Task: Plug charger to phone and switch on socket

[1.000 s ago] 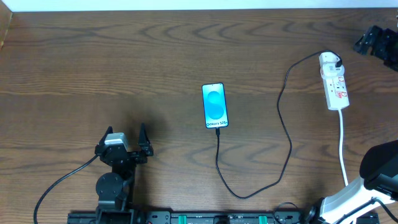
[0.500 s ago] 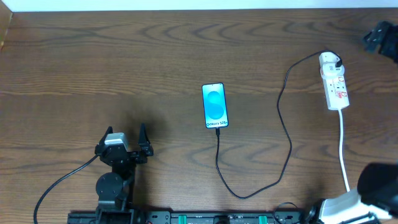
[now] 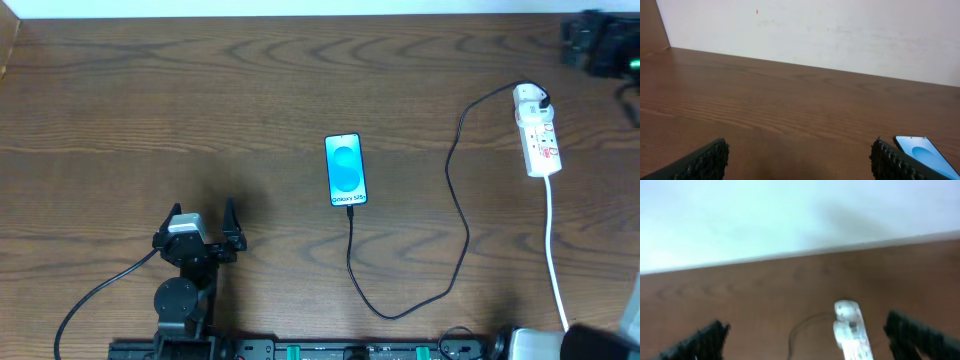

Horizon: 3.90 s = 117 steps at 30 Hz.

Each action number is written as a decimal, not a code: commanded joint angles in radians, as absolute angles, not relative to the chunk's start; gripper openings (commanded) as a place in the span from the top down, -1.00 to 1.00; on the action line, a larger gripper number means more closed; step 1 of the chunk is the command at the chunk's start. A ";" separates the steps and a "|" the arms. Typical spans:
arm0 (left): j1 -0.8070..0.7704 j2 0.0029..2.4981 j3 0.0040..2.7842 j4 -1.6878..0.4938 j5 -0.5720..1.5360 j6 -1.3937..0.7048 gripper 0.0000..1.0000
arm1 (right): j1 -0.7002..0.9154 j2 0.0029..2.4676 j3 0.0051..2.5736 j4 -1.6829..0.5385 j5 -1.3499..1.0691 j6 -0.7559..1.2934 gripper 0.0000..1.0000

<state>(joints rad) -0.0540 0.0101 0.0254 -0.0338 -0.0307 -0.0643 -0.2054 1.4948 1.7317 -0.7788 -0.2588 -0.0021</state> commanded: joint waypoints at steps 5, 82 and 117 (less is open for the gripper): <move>-0.049 0.004 0.004 -0.070 -0.037 -0.072 -0.81 | -0.074 1.271 1.193 -0.343 -0.190 -0.054 -0.98; -0.049 0.004 0.004 -0.070 -0.037 -0.073 -0.81 | -0.058 0.005 0.006 -0.075 -0.025 -0.039 -0.99; -0.049 0.004 0.004 -0.070 -0.037 -0.072 -0.81 | -0.058 0.005 0.006 -0.075 -0.025 -0.039 -0.98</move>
